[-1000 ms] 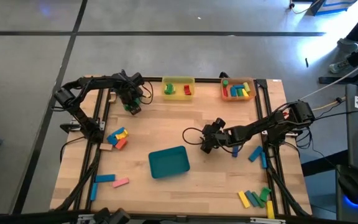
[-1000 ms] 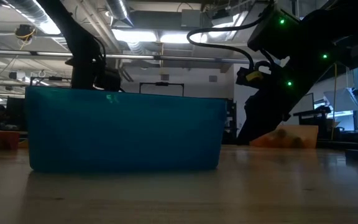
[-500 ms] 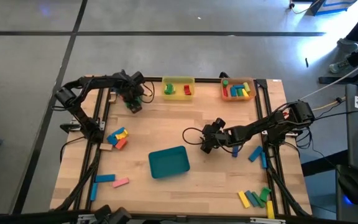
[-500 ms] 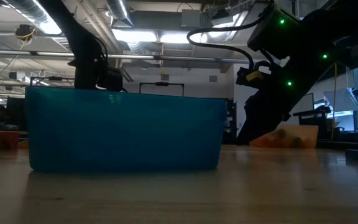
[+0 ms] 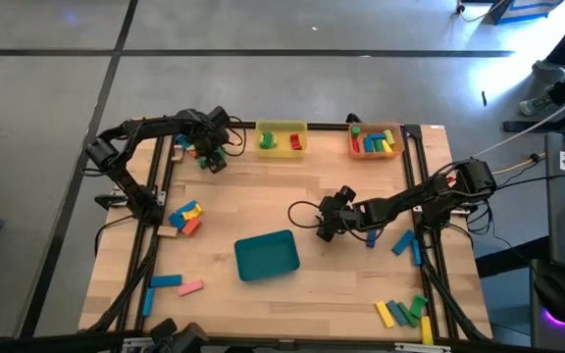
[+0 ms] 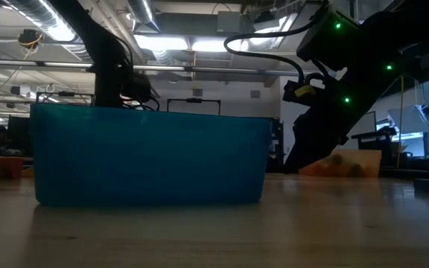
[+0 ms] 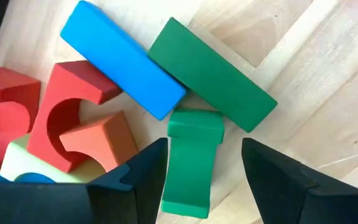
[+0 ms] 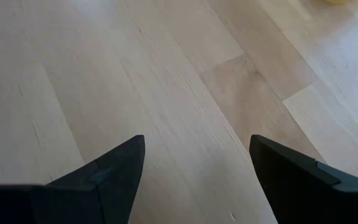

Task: Sort blocks by size
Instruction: Put the green arch block into the yellow bin

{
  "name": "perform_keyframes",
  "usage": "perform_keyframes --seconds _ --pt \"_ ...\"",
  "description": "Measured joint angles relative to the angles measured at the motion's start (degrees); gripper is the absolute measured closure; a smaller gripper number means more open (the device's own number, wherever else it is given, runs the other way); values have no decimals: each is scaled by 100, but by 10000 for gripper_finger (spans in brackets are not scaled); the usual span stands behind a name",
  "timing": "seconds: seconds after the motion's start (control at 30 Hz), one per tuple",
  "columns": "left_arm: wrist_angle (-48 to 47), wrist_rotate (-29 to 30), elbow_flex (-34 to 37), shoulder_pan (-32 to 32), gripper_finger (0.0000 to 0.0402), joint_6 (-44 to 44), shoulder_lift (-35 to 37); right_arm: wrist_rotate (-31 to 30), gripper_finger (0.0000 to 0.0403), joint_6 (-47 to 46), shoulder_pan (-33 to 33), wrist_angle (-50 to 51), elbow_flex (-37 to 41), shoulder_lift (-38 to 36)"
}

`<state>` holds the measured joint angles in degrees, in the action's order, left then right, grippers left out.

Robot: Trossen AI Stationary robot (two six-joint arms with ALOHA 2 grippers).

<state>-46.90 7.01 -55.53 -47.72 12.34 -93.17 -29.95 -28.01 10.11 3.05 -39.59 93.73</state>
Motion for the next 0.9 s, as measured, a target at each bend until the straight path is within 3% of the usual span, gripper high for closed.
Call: perform_keyframes --seconds 0.43,0.9 --pt "-195 239 -155 0 206 387 9 0 111 0 0 0 0 0" --pt "413 -39 224 -7 206 504 5 44 111 0 0 2 0 0"
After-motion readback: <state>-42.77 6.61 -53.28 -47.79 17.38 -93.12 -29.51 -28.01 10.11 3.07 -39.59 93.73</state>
